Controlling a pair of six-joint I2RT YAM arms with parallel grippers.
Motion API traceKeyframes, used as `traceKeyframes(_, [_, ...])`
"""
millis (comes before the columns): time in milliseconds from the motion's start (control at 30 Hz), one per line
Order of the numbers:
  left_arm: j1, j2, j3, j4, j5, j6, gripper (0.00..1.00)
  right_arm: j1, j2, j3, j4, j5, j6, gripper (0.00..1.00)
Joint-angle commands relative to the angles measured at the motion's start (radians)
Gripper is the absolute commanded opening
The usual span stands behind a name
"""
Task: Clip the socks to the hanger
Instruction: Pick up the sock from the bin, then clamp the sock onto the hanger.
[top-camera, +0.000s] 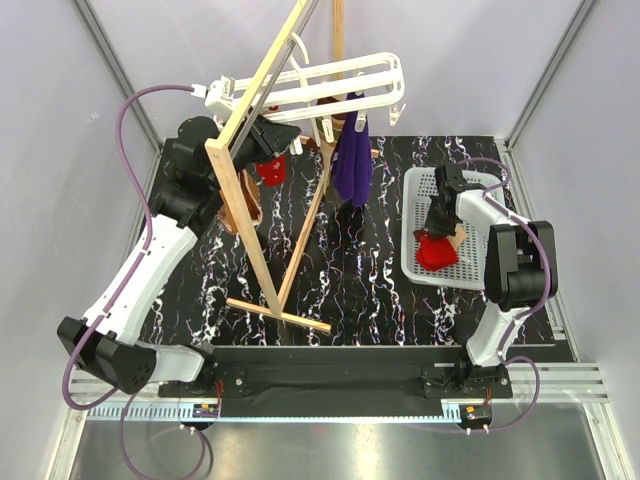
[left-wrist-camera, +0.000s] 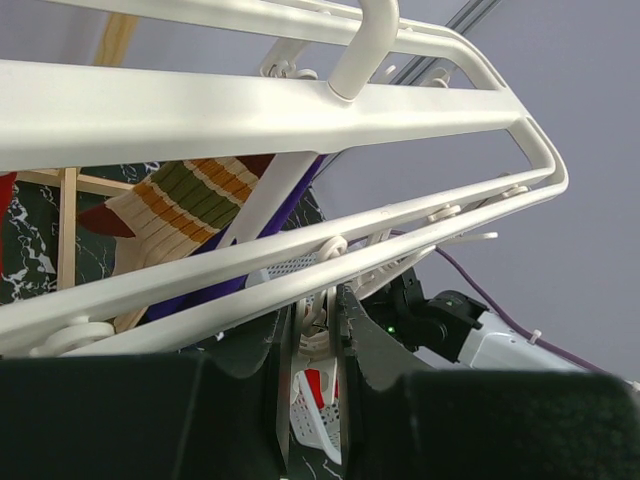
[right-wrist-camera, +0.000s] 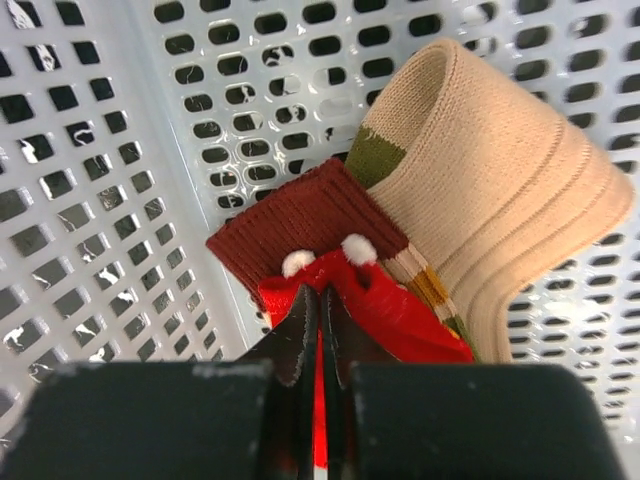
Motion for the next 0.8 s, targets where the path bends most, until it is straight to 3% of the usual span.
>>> traceKeyframes(0, [-0.003, 0.010, -0.014, -0.005, 0.058, -0.001, 0.00, 0.008, -0.102, 0.013, -0.011, 0.073, -0.002, 0.00])
traceKeyframes(333, [-0.003, 0.009, -0.014, -0.002, 0.064, -0.009, 0.00, 0.010, -0.355, 0.054, -0.089, 0.031, -0.022, 0.00])
traceKeyframes(533, [-0.004, 0.006, -0.014, -0.001, 0.064, -0.010, 0.00, 0.027, -0.536, 0.064, -0.039, -0.159, -0.037, 0.00])
traceKeyframes(767, [-0.003, 0.001, -0.018, 0.010, 0.086, -0.021, 0.00, 0.249, -0.556, 0.203, -0.011, -0.289, -0.043, 0.00])
